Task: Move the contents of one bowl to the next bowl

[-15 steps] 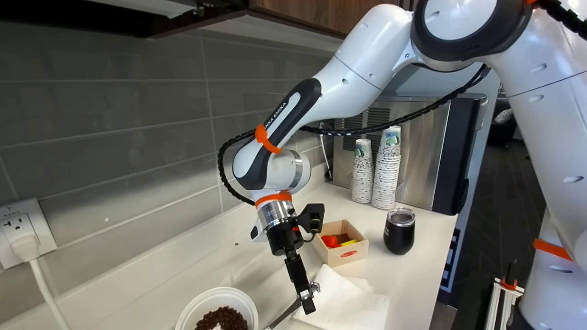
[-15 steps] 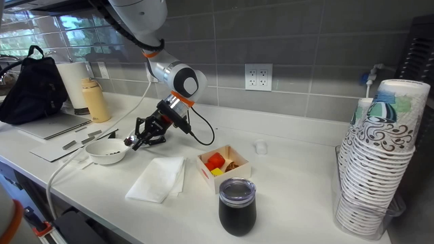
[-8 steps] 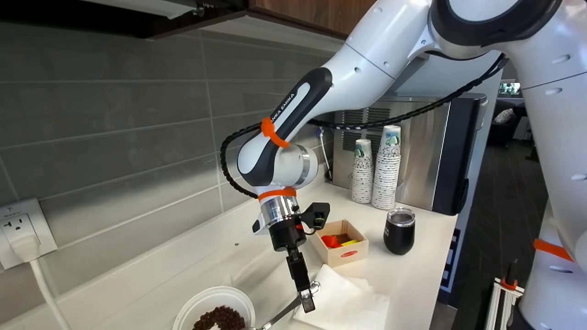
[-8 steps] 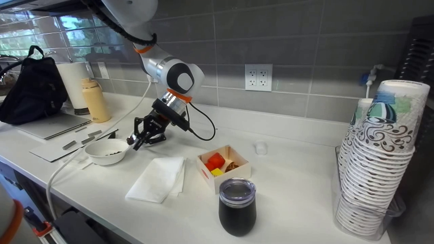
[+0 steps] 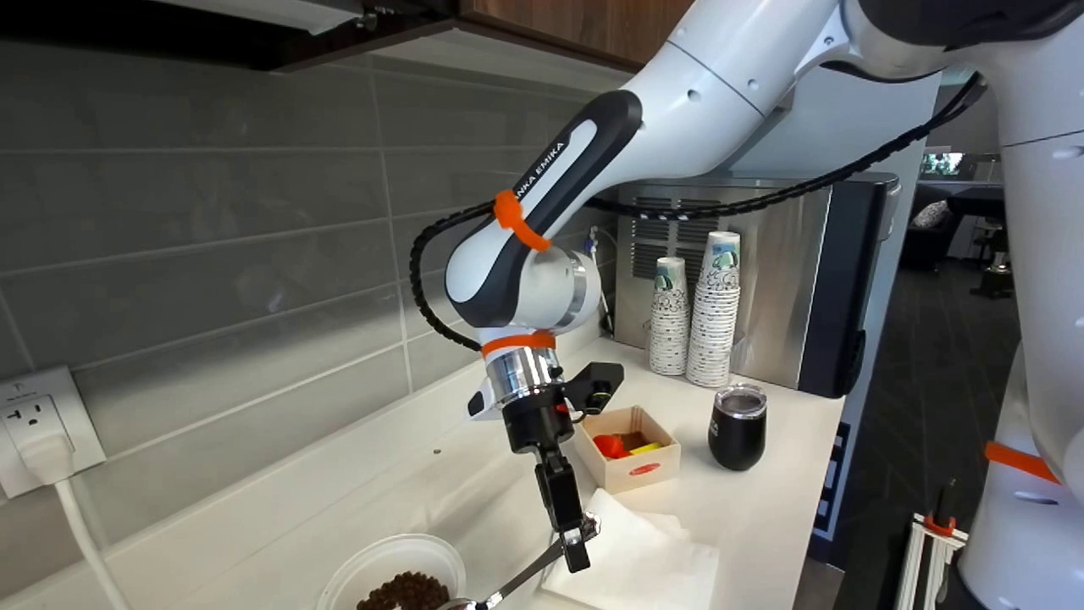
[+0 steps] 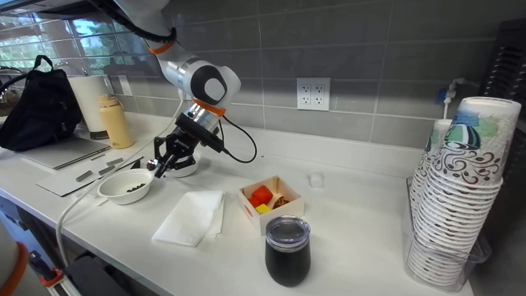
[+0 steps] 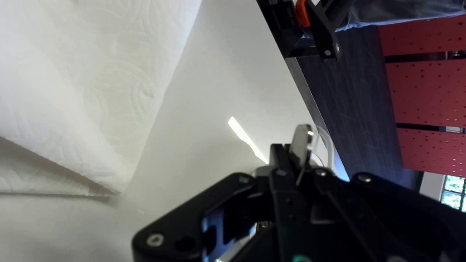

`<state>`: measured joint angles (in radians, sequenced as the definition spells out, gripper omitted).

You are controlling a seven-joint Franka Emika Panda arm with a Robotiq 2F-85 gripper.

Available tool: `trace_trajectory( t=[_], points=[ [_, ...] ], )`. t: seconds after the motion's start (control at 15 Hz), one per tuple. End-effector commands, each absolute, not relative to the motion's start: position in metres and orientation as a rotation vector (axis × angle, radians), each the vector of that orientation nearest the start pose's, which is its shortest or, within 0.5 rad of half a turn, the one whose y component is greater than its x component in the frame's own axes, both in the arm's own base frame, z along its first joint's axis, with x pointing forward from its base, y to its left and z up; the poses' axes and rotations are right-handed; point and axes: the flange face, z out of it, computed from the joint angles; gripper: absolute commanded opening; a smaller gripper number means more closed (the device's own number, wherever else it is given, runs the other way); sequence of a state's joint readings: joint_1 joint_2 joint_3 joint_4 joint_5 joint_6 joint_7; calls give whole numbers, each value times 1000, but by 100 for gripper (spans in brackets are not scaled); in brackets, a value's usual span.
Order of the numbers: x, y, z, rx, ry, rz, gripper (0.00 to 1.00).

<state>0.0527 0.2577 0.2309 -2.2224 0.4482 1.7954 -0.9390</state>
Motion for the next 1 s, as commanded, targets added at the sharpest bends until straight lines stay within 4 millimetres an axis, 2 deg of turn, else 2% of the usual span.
trace_trajectory(
  t=[0.0, 0.4, 0.93],
  points=[
    [422, 168, 254, -2143, -1167, 576, 1],
    [406, 171, 253, -2153, -1181, 560, 1],
    [395, 179, 239, -2301, -1228, 422, 1]
  ],
)
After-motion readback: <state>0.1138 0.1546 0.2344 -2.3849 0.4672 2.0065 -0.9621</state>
